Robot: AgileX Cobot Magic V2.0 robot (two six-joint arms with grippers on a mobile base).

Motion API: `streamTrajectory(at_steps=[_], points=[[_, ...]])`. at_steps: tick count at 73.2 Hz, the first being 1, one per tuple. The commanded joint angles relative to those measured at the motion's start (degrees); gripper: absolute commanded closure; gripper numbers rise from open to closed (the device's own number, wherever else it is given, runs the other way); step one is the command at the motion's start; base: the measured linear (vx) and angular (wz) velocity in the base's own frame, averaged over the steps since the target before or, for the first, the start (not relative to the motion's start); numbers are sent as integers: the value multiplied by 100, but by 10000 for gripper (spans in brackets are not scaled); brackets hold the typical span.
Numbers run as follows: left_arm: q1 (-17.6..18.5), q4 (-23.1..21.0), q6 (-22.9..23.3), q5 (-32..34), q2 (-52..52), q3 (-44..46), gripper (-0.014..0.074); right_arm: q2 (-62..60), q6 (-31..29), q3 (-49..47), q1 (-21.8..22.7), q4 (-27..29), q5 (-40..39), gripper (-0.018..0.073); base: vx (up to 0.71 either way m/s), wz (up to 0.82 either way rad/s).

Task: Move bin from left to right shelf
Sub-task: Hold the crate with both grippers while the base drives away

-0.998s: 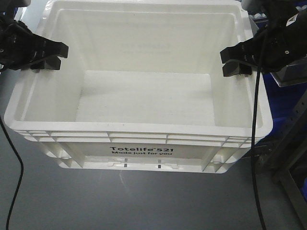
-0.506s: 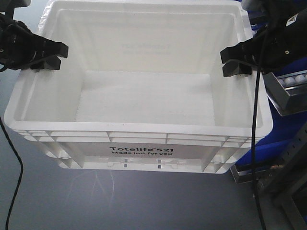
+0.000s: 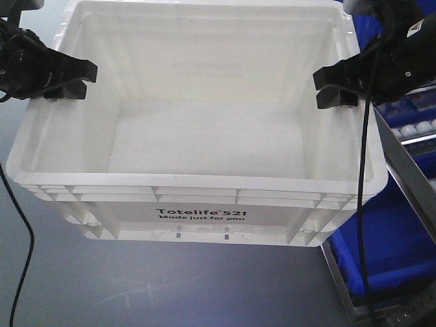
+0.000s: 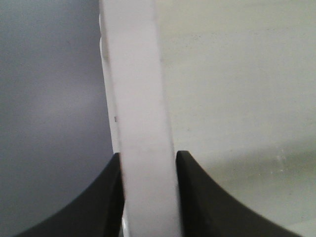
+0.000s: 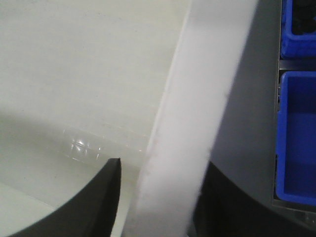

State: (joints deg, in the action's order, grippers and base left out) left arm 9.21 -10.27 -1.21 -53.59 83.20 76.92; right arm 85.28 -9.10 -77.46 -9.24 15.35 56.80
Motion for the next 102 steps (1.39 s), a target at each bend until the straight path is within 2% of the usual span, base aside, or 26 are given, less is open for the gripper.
streamTrajectory(at_steps=[1,102], points=[[0,-146,-171,562,-346,247,594,-269,-40,-197,39,26,-424,564,41,10],[0,-146,-171,560,-346,247,594,-261,-40,-197,39,26,-370,564,46,13]])
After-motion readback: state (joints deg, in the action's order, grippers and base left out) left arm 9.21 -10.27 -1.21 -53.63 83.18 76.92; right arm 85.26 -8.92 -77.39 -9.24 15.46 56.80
